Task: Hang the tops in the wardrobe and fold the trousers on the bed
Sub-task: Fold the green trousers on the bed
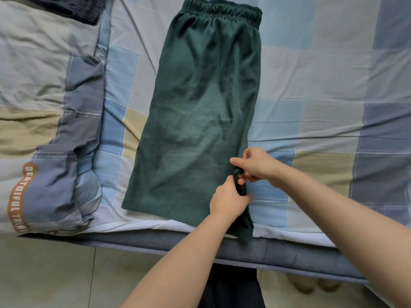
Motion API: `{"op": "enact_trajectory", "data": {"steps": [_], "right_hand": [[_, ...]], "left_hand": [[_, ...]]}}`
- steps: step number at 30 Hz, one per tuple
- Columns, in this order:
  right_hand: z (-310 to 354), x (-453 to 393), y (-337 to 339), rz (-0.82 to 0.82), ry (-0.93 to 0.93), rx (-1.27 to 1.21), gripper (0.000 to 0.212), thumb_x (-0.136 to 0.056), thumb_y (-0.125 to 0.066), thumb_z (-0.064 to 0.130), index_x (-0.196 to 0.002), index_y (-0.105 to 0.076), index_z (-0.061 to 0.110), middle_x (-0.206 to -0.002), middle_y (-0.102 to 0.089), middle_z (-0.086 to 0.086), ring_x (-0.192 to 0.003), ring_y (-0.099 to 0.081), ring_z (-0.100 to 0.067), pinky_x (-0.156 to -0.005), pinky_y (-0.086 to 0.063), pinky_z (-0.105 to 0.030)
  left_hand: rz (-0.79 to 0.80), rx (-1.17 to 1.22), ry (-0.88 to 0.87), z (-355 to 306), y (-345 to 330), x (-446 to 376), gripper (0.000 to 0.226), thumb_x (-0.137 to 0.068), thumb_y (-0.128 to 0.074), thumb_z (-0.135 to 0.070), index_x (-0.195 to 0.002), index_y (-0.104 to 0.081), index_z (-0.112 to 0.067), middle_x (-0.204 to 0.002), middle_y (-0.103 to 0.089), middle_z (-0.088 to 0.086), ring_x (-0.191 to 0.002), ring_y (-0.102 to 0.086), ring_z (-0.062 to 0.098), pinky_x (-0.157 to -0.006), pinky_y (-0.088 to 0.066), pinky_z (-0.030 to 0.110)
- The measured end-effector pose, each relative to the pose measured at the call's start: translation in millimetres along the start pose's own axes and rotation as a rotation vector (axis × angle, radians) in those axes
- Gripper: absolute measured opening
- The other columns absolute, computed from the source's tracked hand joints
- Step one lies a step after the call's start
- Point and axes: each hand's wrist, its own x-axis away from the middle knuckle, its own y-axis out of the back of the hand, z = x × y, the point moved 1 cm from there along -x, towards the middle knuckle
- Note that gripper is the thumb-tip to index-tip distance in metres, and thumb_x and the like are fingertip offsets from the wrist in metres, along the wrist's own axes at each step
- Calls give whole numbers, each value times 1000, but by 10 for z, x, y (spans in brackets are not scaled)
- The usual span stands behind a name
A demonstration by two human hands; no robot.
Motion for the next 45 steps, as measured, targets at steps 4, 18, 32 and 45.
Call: {"op": "enact_trajectory", "data": {"steps": [4,18,32,45], "right_hand": [[110,-124,-184,-74,-22,-240,29,-96,-51,27,-73,-34,19,-58,-64,-4,-55,-66,-12,-56,-43,-23],[-757,-140,-216,-219,1113,1345,51,-88,-29,4,-132,-56,6,-139,-52,-16,-128,-50,-31,-107,-36,-44],[-765,-206,-345,-162,924,1388,60,-84,-34,16,-142,-45,26,-148,-43,-4,-137,-40,-26,-111,-22,-50],[-905,287,17,-118,-34,-443,27,-94,-54,41,-93,-64,16,-96,-68,-4,-88,-63,-19,-88,-48,-40]], "left_hand": [[15,159,53,259,169,-24,13,-77,-65,-16,-75,-53,-20,-86,-66,3,-90,-59,26,-73,-47,30],[-143,-1076,-1085,1301,1797,-31,34,-92,-36,-9,-103,-67,-13,-108,-68,6,-103,-64,31,-85,-45,39],[-78,-1454,-1204,1186,2342,-778,58,-93,-29,-14,-149,-35,-23,-154,-37,3,-147,-8,28,-118,-13,51],[90,573,-17,1128,1653,-112,21,-91,-66,-22,-110,-61,-15,-104,-72,0,-101,-64,19,-81,-52,27]]}}
